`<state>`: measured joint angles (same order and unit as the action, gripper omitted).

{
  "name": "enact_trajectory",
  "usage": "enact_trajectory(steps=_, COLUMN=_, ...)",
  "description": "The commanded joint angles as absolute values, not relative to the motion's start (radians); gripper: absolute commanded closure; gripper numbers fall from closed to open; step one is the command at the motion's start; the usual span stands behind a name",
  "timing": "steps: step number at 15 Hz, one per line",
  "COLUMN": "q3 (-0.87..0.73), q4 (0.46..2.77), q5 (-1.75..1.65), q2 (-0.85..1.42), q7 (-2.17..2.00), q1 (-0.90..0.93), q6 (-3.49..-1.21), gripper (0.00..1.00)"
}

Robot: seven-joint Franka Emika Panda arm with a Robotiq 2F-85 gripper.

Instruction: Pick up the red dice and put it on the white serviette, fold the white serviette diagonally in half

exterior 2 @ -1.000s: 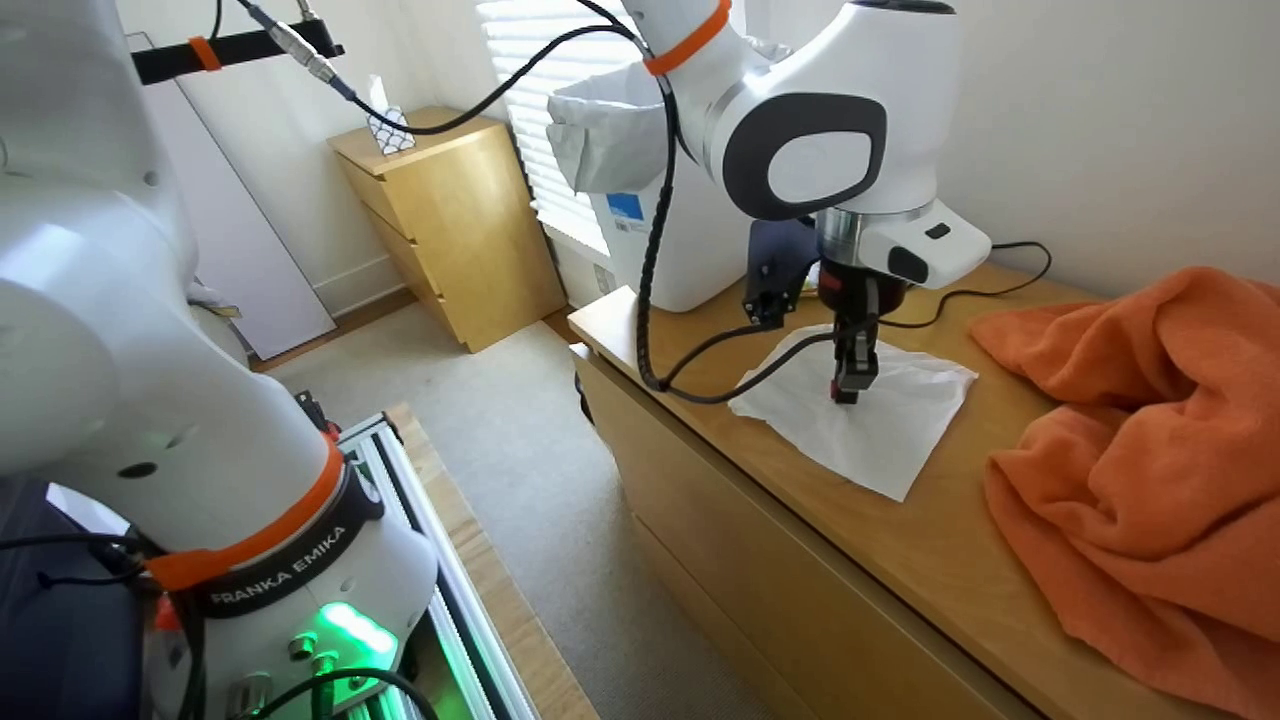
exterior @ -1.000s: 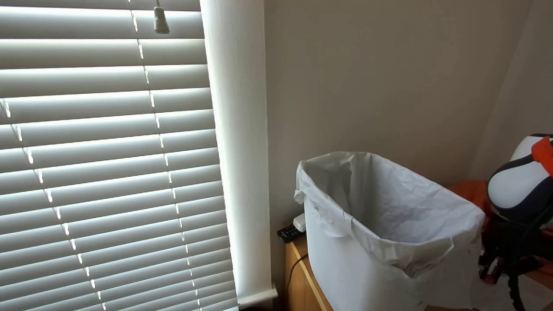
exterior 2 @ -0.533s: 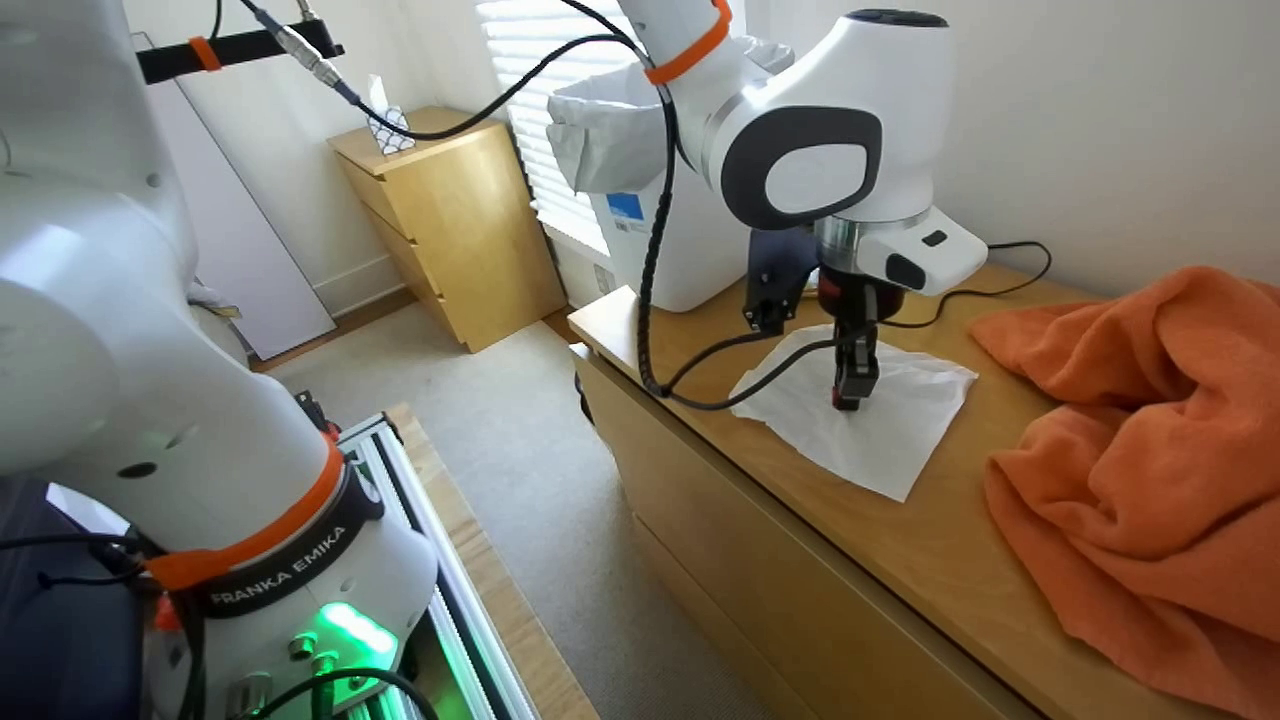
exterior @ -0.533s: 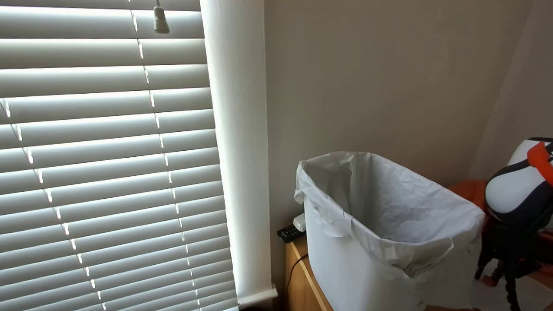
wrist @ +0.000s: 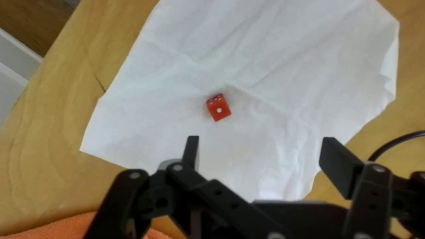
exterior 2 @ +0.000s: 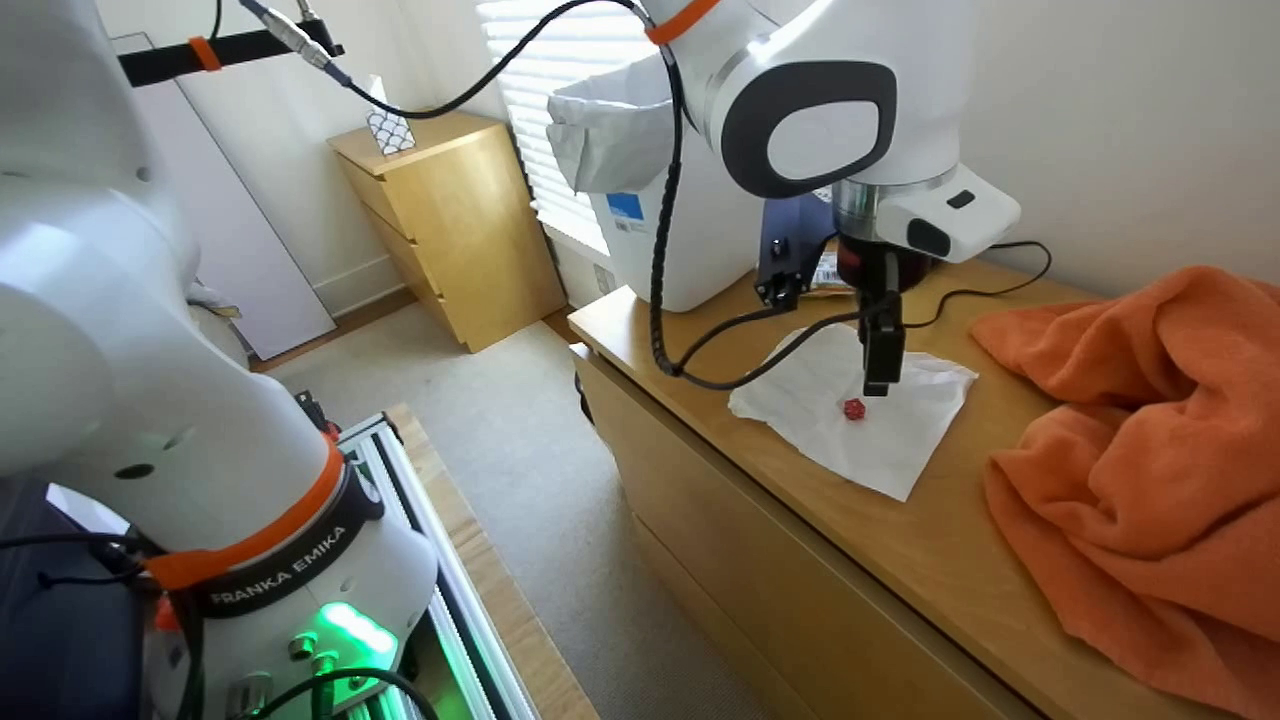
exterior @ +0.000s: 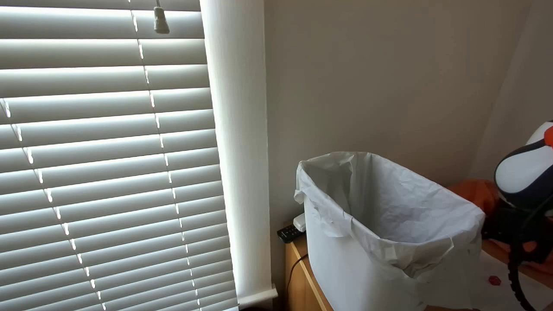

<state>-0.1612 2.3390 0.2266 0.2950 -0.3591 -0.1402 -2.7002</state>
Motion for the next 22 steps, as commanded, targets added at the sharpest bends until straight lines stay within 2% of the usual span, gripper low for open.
enact_trajectory(steps=1, q3=-0.188, q4=2.393, q5=0.218, q2=0.237, q7=-0.367, q1=-0.139, q6=-2.713, gripper=0.0)
enact_trajectory(steps=8, q3=-0.329, q4=2.437, q5=0.156, q2=0.247, q7=-0.466, q1=-0.168, q6=-2.708, gripper=0.0)
enact_trajectory(steps=17, q3=-0.256, q4=2.43, q5=0.312, q2=0.302, q7=-0.287, q1=-0.269, q6=-2.687, gripper=0.01)
enact_trajectory(steps=19, q3=-0.238, q4=2.425, q5=0.334, q2=0.312, q7=-0.255, q1=-0.28, q6=-2.692, gripper=0.09)
enact_trajectory(steps=20, q3=-0.227, q4=2.422, q5=0.344, q2=0.316, q7=-0.234, q1=-0.286, q6=-2.696, gripper=0.19)
enact_trajectory(steps=22, q3=-0.214, q4=2.417, q5=0.357, q2=0.324, q7=-0.2, q1=-0.294, q6=-2.706, gripper=0.11)
